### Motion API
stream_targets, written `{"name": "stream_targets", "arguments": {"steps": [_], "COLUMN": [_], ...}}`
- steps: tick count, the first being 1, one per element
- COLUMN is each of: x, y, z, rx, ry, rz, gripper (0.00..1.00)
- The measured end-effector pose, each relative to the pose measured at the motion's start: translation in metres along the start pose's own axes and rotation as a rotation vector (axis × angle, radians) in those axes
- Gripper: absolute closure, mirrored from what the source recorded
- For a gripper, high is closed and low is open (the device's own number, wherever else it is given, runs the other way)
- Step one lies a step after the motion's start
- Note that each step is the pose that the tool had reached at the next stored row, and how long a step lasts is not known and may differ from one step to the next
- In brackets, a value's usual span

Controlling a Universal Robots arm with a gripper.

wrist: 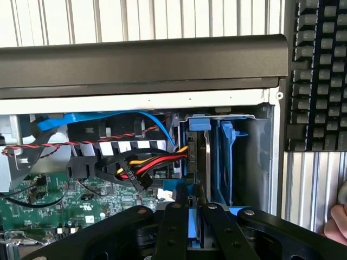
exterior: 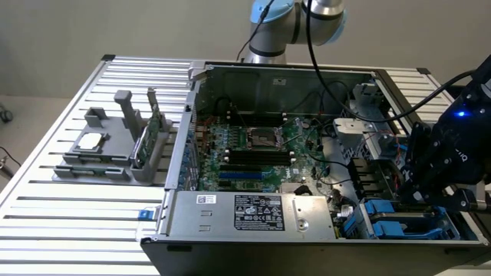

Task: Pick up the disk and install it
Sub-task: 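Insert the second disk wire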

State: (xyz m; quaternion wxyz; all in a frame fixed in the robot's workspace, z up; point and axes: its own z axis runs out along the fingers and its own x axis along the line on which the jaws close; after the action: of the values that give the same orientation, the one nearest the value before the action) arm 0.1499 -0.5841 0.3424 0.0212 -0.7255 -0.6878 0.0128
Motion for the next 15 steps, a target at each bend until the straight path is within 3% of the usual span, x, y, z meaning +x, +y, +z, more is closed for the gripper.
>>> {"name": "stream_targets", "arguments": {"steps": [15], "x": [-0.0004], "y": [0.0], "z": [0.0035], "rx": [-0.0005], "ry": [-0.0007], "rz": [-0.014], "gripper": [0.84]}}
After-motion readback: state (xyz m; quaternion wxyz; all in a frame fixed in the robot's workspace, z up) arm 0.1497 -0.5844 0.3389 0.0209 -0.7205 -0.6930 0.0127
